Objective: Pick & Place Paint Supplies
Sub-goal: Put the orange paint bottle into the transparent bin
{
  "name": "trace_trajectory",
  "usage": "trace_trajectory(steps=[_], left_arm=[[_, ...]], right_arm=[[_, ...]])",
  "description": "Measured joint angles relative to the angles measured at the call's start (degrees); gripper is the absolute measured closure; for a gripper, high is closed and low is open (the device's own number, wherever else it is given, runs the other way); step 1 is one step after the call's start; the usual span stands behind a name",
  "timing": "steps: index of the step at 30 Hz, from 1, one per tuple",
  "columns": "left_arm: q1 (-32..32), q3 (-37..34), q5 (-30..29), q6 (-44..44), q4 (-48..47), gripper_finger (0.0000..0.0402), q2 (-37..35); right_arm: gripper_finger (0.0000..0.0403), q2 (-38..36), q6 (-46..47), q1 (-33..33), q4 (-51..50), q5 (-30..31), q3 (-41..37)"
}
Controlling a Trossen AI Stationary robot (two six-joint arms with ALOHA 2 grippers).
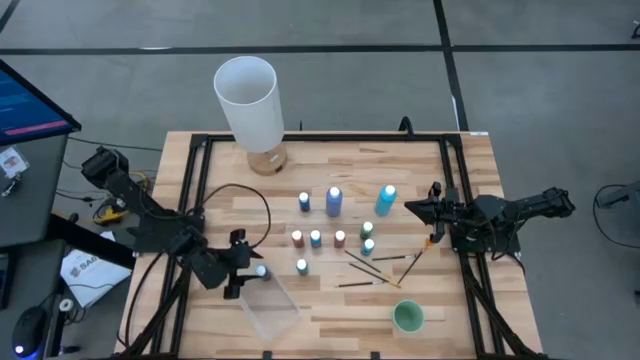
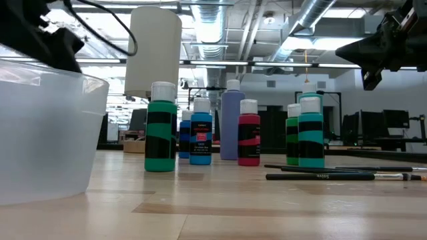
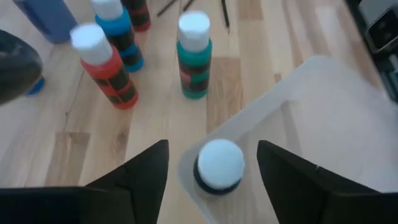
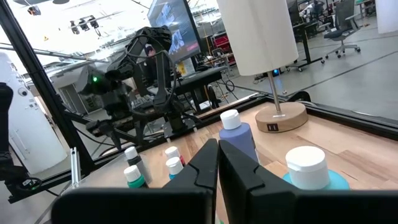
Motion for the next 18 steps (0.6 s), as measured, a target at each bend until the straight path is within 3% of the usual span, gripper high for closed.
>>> trace_trajectory(steps=[6,10,18], left_arm=[[4.1,0.0,-4.6,10.0,1.4,0.0165,-7.0],[11.1,0.0,-5.1,19.4,6.5,0.0161,-10.4],[26.0,0.0,8.8,30.1,13.1,0.0144,-8.8]], right_arm=[[0.0394,0.0,0.0,0.0,0.0,0.0,0.0],[0.0394,0.0,0.0,0.0,0.0,0.0,0.0],[0.0394,0.0,0.0,0.0,0.0,0.0,0.0]])
